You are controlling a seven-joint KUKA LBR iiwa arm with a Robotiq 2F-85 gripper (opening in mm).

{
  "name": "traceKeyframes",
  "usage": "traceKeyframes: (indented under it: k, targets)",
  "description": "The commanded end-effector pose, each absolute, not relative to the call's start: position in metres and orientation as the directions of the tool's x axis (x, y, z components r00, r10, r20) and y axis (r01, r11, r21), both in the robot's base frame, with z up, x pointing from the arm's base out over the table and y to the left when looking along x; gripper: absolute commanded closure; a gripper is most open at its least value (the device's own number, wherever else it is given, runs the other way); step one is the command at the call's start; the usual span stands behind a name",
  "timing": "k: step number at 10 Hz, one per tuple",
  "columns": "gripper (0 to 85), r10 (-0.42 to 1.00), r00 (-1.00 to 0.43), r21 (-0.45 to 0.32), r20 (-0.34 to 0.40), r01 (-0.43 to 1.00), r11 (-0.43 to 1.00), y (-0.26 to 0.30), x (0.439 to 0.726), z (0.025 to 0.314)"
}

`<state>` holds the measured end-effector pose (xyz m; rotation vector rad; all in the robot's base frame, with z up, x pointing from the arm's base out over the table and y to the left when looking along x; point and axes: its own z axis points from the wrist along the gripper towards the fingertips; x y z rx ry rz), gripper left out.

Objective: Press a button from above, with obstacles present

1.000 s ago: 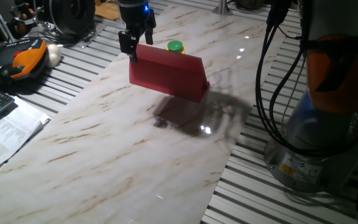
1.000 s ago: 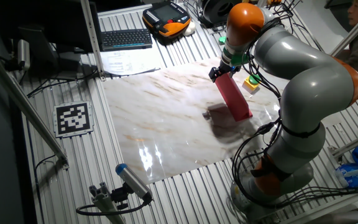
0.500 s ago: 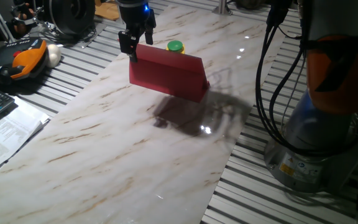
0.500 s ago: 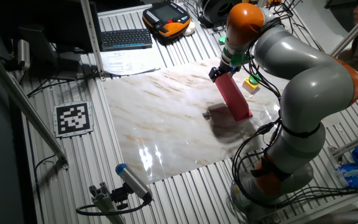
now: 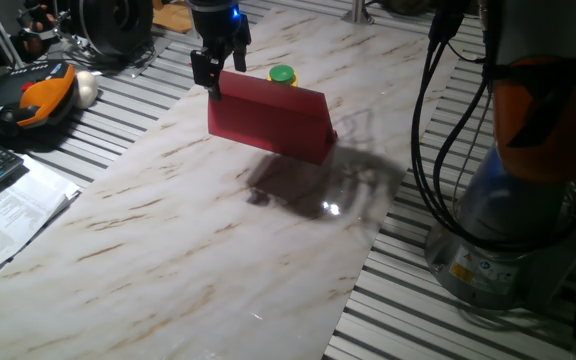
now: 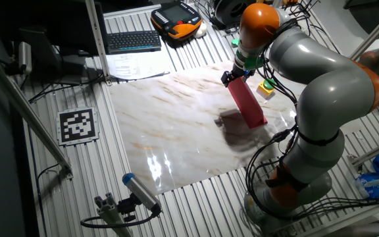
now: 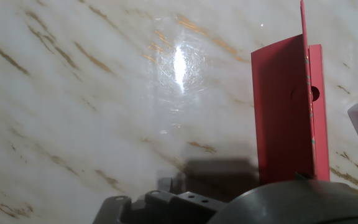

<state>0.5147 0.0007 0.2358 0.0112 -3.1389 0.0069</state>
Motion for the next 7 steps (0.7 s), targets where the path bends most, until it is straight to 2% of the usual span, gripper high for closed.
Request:
traceKeyframes:
  k: [1, 7]
  targets:
    - [85.0, -0.286, -0.942, -0.091, 0.178, -0.305, 0.948, 0.0007, 0.5149, 0.2359]
    - [85.0, -0.283, -0.943, -0.092, 0.176, -0.302, 0.949, 0.0007, 0.5149, 0.2358]
